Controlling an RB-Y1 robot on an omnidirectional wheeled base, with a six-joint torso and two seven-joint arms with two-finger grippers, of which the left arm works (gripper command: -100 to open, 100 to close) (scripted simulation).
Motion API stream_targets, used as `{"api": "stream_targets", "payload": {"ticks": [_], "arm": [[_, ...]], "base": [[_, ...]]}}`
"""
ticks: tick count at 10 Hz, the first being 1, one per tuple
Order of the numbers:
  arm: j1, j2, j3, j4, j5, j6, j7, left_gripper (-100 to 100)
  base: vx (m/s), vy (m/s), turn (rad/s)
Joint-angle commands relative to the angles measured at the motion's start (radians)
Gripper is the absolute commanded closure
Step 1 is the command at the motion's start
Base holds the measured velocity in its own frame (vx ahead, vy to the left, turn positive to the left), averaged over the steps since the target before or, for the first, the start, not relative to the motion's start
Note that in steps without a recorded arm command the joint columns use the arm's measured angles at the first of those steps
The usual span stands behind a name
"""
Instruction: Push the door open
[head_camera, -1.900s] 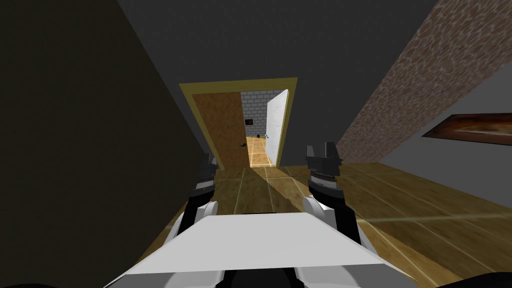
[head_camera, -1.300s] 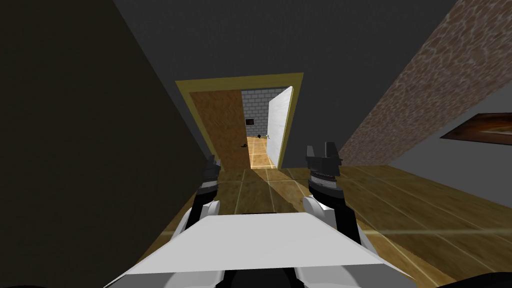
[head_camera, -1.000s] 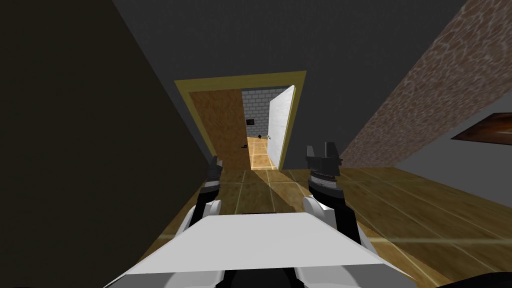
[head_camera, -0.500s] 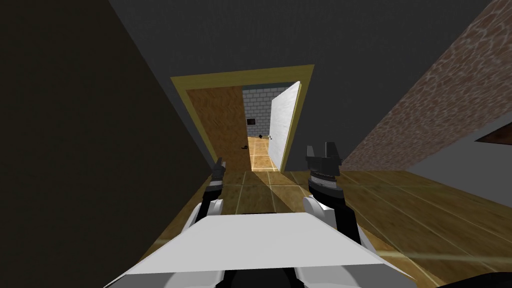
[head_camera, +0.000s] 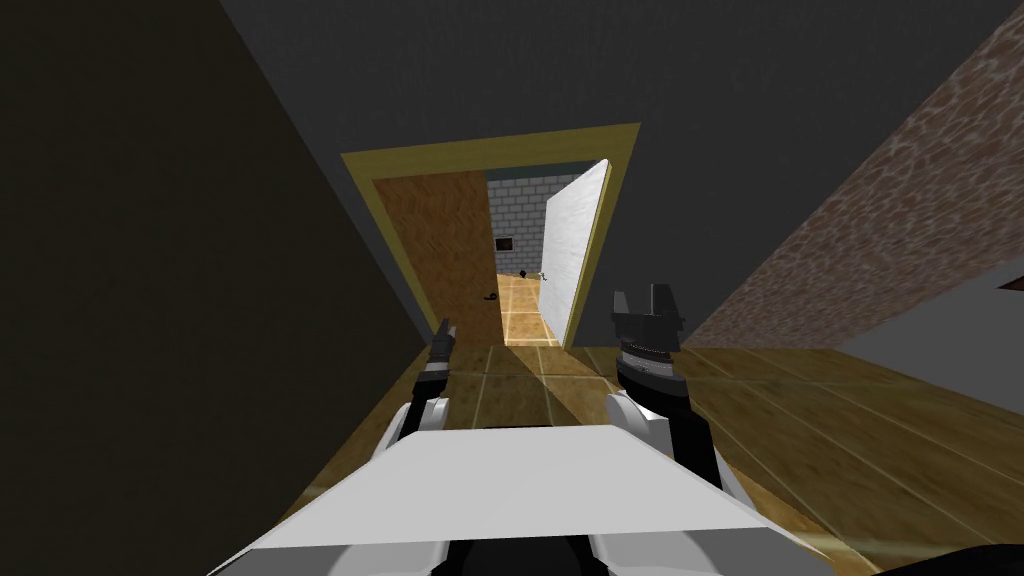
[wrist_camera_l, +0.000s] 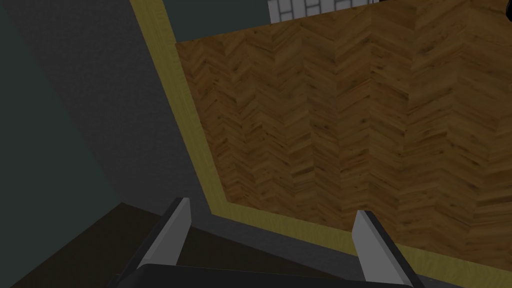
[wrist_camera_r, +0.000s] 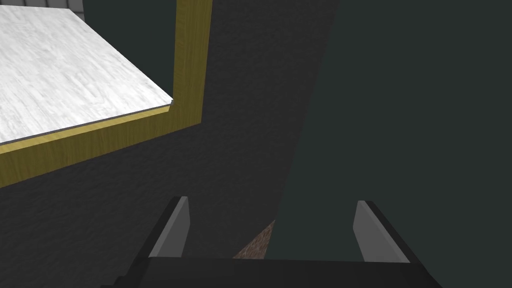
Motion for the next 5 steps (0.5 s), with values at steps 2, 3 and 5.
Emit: {"api": "stream_targets", "payload": {"ticks": [2, 3, 5], "arm": [[-0.030, 0.008, 0.001, 0.075, -0.008, -0.021, 0.010, -100], [-0.041, 0.011, 0.001, 0.103, -0.011, -0.027, 0.013, -100], [-0.064, 0.016, 0.001, 0.159, -0.017, -0.041, 0.021, -100]], "base": [[0.112, 0.007, 0.028], [0.114, 0.010, 0.034], [0.095, 0.012, 0.032]]}}
